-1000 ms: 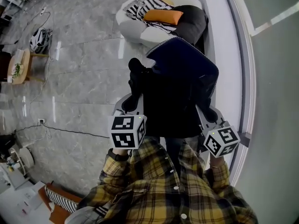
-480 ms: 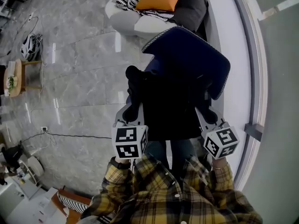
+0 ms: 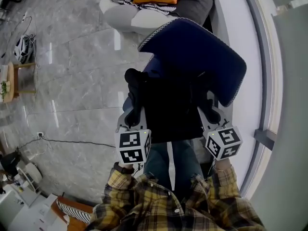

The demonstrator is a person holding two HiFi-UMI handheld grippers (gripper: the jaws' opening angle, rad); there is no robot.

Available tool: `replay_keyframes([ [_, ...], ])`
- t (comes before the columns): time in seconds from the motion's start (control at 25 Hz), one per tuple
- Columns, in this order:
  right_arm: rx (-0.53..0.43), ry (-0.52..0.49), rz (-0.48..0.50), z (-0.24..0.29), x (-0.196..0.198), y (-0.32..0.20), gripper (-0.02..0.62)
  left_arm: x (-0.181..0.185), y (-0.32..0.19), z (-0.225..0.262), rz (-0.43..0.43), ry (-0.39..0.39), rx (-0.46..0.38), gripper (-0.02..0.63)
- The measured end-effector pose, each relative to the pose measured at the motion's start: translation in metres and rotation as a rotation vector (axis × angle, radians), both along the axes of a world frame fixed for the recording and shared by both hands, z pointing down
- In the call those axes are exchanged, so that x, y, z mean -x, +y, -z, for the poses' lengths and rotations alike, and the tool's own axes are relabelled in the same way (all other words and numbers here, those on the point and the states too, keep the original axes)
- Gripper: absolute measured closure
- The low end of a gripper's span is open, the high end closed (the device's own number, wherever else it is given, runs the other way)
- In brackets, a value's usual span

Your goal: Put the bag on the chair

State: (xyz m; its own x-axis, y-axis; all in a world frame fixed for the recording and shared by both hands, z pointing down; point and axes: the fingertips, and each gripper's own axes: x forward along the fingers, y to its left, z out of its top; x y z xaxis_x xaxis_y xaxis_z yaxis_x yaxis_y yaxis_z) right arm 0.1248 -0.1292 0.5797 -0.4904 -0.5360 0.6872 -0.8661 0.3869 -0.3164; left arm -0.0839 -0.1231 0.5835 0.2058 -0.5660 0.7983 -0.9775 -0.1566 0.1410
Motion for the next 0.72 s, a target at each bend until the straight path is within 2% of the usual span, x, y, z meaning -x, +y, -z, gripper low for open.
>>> replay_keyframes([
  [0.32,0.032,0.022,-0.019,-0.059,-0.005,-0.006,0.561,-0.001,-0.003,-0.062,0.062,0.012,0.028,0.571],
  [0.72,0.082,0.055,0.002,-0.106,0.0,0.003,0.561,0.005,0.01,-0.112,0.092,-0.001,0.086,0.571],
])
